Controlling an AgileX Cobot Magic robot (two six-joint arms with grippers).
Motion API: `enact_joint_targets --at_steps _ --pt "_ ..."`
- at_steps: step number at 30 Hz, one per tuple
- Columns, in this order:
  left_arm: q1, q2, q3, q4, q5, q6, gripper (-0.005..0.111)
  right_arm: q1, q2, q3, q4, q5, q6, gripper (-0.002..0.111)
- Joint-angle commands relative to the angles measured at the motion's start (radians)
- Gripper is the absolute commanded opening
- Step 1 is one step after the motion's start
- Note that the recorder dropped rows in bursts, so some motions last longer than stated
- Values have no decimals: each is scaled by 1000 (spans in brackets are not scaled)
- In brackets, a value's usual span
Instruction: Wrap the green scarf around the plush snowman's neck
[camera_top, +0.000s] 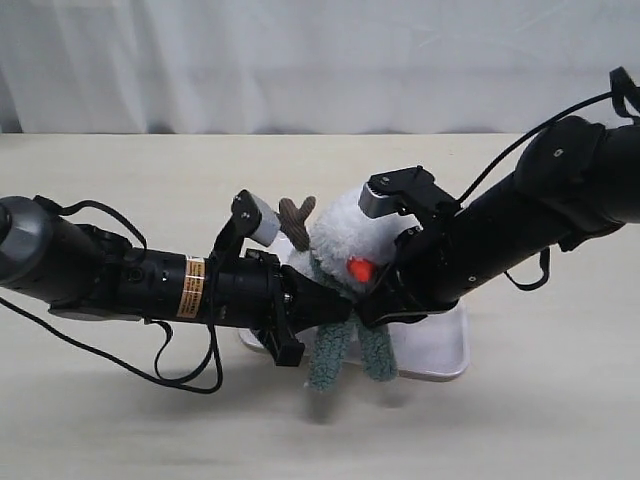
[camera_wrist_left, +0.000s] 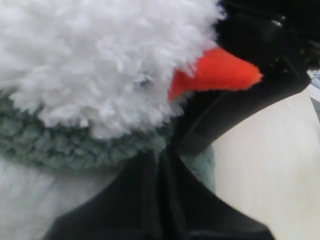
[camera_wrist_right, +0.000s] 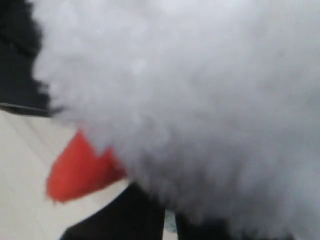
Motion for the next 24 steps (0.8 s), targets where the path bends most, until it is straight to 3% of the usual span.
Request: enact_joint_targets --at_steps 1,5,9,12,13,15,24 --pt "-16 -8 -4 -16 25 0 0 0 34 1 18 -21 -24 4" --pt "-16 -8 -4 -34 21 0 0 0 98 1 104 3 -110 8" --pt "-16 -8 -4 -16 62 -6 3 0 102 1 147 5 -156 34" --pt "-16 -8 -4 3 62 -6 21 0 102 1 145 5 -153 50" --pt "-16 -8 -4 30 62 -15 31 0 102 1 145 5 -145 50" --pt "-16 -8 -4 67 62 -25 37 0 102 1 145 11 -143 50" --pt "-16 -8 -4 120 76 -60 38 0 86 0 38 30 -76 50"
